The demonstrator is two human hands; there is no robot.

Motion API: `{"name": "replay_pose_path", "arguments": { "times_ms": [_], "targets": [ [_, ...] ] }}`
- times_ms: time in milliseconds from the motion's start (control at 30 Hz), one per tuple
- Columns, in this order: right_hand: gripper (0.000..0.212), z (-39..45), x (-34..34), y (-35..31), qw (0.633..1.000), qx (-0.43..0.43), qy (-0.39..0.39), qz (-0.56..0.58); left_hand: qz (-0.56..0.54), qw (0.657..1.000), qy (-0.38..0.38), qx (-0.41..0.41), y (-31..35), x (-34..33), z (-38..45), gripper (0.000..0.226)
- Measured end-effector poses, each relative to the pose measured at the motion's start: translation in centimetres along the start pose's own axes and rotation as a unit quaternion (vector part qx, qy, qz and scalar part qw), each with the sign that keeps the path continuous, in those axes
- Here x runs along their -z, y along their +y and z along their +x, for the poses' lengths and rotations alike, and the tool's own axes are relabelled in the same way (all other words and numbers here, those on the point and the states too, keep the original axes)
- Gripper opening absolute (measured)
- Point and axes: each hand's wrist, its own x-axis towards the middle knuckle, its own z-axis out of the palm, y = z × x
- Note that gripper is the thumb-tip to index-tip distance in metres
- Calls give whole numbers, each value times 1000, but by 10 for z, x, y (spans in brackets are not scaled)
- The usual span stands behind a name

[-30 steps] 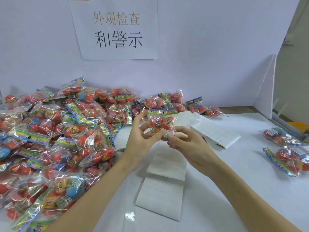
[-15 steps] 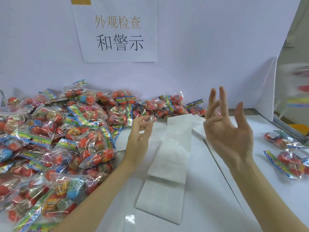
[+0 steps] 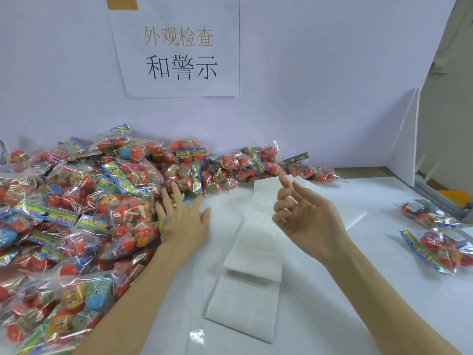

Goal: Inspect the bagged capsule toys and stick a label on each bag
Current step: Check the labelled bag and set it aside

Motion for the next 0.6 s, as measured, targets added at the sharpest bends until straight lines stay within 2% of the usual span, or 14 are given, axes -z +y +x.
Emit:
{"name": "replay_pose_path", "arguments": {
  "times_ms": [67, 133, 267, 367, 467, 600],
  "targets": [
    [27, 0, 1, 0, 1000, -3, 6, -6, 15, 1000, 17, 2, 0, 1, 0, 58],
    [26, 1, 3, 1, 1000, -5, 11, -9, 9, 997, 70, -1, -1, 3, 2, 63],
    [22, 2, 5, 2, 1000, -3, 19, -13, -16, 993, 115, 4, -5, 6, 8, 93],
    [21, 2, 4, 3, 1000, -4, 23, -17, 3, 994, 108, 0, -9, 1, 10, 78],
    [20, 2, 3, 3, 999, -6, 31, -16, -68, 990, 124, -20, -9, 1, 10, 52],
    [20, 2, 3, 4, 999, -6, 36, -15, -111, 984, 113, -86, -7, 1, 9, 35]
  ]
}}
